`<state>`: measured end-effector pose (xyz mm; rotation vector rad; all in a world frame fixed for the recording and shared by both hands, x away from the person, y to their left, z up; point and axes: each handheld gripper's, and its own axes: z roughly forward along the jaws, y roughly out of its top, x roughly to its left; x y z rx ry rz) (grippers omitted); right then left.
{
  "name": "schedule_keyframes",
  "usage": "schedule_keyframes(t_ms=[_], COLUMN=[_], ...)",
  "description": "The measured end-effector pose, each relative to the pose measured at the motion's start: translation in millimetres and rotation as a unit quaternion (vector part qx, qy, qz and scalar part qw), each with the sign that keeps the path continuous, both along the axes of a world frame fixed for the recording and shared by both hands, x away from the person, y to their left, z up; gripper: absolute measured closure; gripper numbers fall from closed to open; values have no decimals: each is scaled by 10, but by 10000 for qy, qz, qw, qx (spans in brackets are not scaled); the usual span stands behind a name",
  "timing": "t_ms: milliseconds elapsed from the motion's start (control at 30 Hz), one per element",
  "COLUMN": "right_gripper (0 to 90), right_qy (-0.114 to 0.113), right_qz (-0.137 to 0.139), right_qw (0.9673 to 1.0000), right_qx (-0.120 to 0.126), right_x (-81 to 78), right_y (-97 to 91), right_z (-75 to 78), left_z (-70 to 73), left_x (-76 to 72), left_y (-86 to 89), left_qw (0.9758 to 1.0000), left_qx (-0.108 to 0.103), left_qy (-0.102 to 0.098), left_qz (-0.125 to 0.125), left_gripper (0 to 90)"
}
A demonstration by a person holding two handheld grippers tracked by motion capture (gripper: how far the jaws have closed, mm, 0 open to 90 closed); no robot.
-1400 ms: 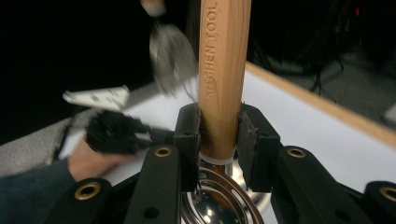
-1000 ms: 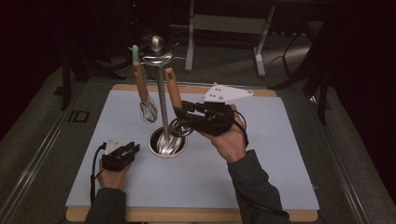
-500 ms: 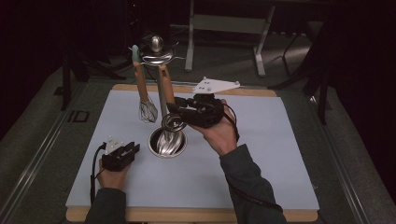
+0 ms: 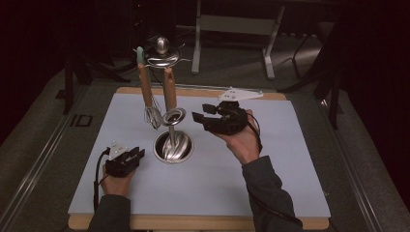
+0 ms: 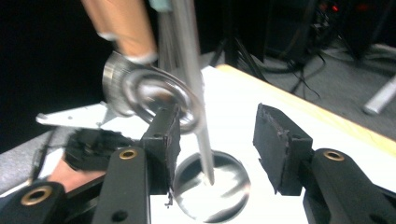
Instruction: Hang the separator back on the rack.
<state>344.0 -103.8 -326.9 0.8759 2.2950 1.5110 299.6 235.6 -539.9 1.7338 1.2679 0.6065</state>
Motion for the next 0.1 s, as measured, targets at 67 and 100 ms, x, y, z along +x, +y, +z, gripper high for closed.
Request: schedule_keyframes(t_ms=[67,100], right_gripper=[497,497], right_qy=[39,110], right_qz=[-40,-69], right_qw=[10000,9999], right_qx=[-17,-23], right_x=[19,35], right_y=[-35,-67], right_z=[-32,-62], left_z=[0,0], left_x=[1,1], left_y=[1,1], left_qw=[10000,10000], left_qx=[-2,-2], left_qy=[-8,-8], left_qz=[2,2], left_gripper=[703,703])
